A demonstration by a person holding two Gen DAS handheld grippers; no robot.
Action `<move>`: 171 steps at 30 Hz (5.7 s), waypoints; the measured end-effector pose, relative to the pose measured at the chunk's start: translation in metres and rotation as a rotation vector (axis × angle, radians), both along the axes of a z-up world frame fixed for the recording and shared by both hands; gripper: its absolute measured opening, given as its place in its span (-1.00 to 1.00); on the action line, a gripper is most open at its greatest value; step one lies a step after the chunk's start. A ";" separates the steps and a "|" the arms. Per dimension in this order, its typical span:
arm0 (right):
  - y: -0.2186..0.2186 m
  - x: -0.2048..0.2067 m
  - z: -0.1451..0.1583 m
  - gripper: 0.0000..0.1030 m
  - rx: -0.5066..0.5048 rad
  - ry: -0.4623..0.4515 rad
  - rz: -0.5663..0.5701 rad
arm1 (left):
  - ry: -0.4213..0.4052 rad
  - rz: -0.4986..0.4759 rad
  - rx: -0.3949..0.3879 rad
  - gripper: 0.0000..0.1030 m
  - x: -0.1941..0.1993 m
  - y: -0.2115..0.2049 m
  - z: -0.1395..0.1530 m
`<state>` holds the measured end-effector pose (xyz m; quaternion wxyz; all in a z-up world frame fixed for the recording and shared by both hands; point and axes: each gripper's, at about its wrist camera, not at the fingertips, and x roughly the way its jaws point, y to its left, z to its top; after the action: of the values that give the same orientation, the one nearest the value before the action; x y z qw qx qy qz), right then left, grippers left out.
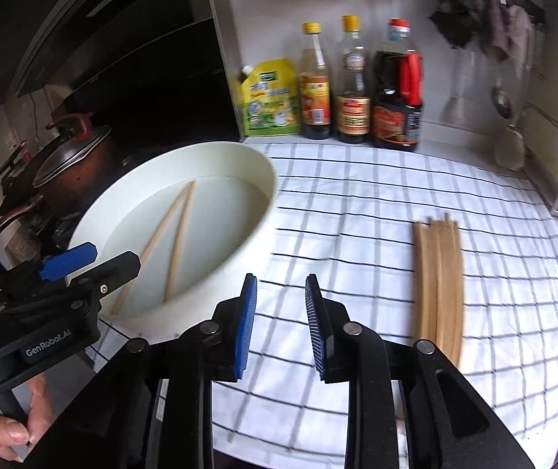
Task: Organize utensils
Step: 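Withdraw the left tool from the basin while the right tool returns to the chopsticks, then position the left tool over the chopstick row while the right tool aligns beside it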
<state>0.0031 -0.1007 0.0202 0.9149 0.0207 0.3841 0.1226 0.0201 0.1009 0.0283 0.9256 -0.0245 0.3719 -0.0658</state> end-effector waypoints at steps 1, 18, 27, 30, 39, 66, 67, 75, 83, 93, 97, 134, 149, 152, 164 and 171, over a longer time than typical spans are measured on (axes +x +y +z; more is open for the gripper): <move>-0.007 -0.004 0.001 -0.51 0.000 -0.003 -0.012 | 0.001 -0.012 -0.001 0.26 -0.002 -0.006 0.000; -0.112 -0.051 -0.011 -0.15 0.011 -0.015 -0.183 | 0.027 -0.131 -0.002 0.47 -0.029 -0.089 -0.012; -0.161 -0.052 -0.034 0.03 0.004 0.029 -0.245 | 0.049 -0.152 0.013 0.71 -0.028 -0.124 -0.028; -0.172 -0.048 -0.042 0.06 0.008 0.043 -0.256 | 0.056 -0.160 0.024 0.72 -0.024 -0.133 -0.033; -0.189 -0.031 -0.054 0.06 0.016 0.065 -0.260 | 0.086 -0.178 0.036 0.73 -0.012 -0.155 -0.050; -0.191 0.020 -0.064 0.06 0.047 0.088 -0.179 | 0.096 -0.098 0.038 0.73 0.015 -0.168 -0.057; -0.190 0.021 -0.066 0.06 0.046 0.092 -0.176 | 0.099 -0.097 0.038 0.73 0.015 -0.169 -0.057; -0.181 0.024 -0.076 0.06 0.003 0.115 -0.159 | 0.102 -0.099 0.037 0.73 0.015 -0.170 -0.062; -0.174 0.028 -0.083 0.06 -0.030 0.140 -0.153 | 0.110 -0.104 0.048 0.73 0.016 -0.171 -0.066; -0.168 0.030 -0.091 0.06 -0.077 0.166 -0.148 | 0.111 -0.101 0.059 0.73 0.017 -0.173 -0.067; -0.168 0.031 -0.090 0.06 -0.095 0.166 -0.148 | 0.113 -0.102 0.058 0.73 0.018 -0.174 -0.067; -0.194 0.046 -0.096 0.06 -0.121 0.174 -0.179 | 0.128 -0.119 0.083 0.73 0.046 -0.199 -0.071; -0.210 0.044 -0.095 0.06 -0.091 0.169 -0.197 | 0.184 -0.120 0.104 0.73 0.057 -0.208 -0.091; -0.211 0.043 -0.095 0.06 -0.092 0.168 -0.195 | 0.182 -0.106 0.100 0.73 0.056 -0.204 -0.092; -0.206 0.044 -0.096 0.06 -0.089 0.155 -0.176 | 0.182 -0.060 0.081 0.73 0.059 -0.185 -0.091; -0.205 0.044 -0.095 0.06 -0.081 0.151 -0.176 | 0.175 -0.057 0.091 0.73 0.063 -0.182 -0.089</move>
<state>0.0470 -0.3060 -0.0753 0.8906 0.0266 0.4533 0.0245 0.0827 -0.0815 -0.0605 0.8874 0.0223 0.4546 -0.0730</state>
